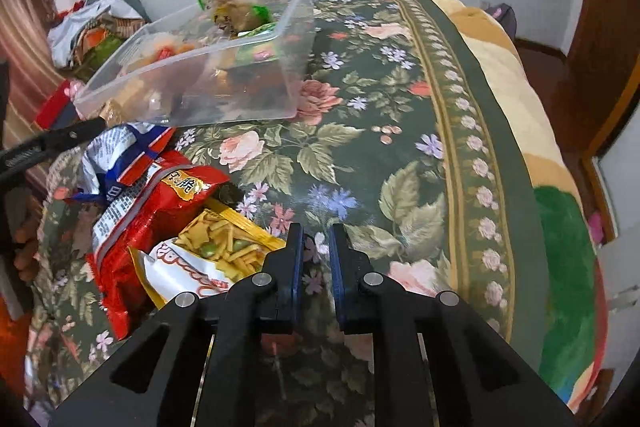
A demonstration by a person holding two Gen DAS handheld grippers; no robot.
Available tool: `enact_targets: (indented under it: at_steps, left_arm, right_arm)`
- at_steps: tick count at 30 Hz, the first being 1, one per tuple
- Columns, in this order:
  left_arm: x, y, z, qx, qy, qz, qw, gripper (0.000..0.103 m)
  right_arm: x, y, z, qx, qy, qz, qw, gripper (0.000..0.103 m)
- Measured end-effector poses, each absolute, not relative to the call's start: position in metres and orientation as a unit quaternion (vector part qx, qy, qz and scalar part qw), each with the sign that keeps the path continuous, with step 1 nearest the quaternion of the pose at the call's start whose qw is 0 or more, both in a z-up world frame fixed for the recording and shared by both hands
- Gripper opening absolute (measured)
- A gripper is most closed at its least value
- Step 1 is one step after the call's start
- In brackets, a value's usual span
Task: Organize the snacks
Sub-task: 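Grasp the wrapped bread loaf with the left tool, then hold the bread loaf with the left tool while the right tool grasps the yellow-white snack bag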
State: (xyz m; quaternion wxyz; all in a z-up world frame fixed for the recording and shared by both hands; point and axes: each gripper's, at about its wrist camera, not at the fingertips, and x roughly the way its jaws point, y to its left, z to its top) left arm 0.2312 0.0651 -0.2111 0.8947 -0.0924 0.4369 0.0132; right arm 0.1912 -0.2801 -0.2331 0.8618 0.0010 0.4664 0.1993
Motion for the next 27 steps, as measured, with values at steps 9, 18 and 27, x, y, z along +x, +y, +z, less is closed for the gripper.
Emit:
enact_targets:
  at_steps: [9,18,27]
  left_arm:
    - [0.248,0.065,-0.227,-0.090,0.442,0.018,0.892,0.085]
    - [0.214,0.062,-0.213,-0.068,0.418,0.013,0.906,0.078]
    - [0.176,0.073,-0.187,-0.077,0.400,0.006,0.913,0.078]
  right_arm:
    - [0.182,-0.278,-0.213,0.027,0.455,0.227,0.861,0.061]
    - [0.172,-0.256,-0.211,0.023,0.459,0.273,0.845,0.082]
    - [0.177,-0.245,-0.232,-0.010,0.472,0.252,0.844,0.080]
